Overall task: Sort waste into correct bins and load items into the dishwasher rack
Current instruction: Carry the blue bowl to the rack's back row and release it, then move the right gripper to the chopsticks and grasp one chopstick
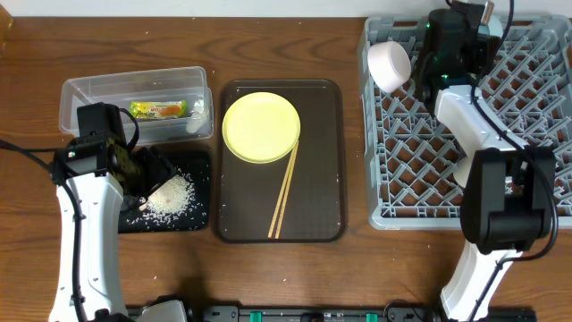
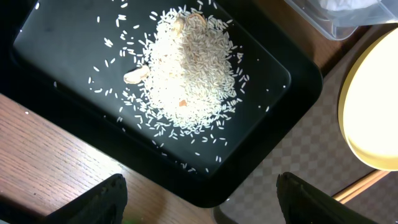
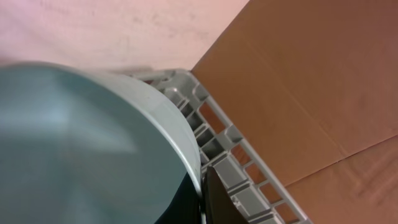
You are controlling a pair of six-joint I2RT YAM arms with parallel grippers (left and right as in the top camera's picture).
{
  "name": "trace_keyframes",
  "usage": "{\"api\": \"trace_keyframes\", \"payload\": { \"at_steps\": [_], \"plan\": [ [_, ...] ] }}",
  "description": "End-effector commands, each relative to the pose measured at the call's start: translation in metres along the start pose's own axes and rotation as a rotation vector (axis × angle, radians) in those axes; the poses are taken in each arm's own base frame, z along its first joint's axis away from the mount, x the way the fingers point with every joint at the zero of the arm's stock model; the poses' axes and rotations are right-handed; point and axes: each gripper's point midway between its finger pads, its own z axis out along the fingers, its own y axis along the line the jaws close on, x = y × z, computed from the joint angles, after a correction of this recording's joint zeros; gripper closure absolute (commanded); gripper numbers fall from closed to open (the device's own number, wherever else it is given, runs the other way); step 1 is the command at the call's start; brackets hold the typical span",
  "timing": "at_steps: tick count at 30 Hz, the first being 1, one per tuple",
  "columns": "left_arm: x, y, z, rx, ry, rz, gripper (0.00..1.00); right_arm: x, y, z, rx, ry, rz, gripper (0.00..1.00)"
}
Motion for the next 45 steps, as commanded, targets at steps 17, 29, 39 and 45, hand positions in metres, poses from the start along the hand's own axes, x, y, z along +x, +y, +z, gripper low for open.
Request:
{"api": "trace_keyframes", "payload": {
  "at_steps": [17,29,39,45],
  "plan": [
    [0.0,0.001,-0.001,-0.001,-0.001,-0.01,0.21,0.012,0.027,0.001,-0.026,-0.003,-0.026,0.99],
    [-0.001,0.001,-0.001,-0.001,-0.001,-0.01,0.21,0.031,0.051,-0.024,-0.089,0.042,-0.191,0.96],
    [-0.001,0.001,-0.001,-0.001,-0.001,-0.009,0.2,0.03,0.06,-0.064,-0.164,0.055,-0.174,0.85],
    [-0.001,0.001,-0.001,-0.001,-0.001,-0.01,0.2,0.026,0.056,-0.091,-0.311,0.093,-0.157,0.69]
  ]
}}
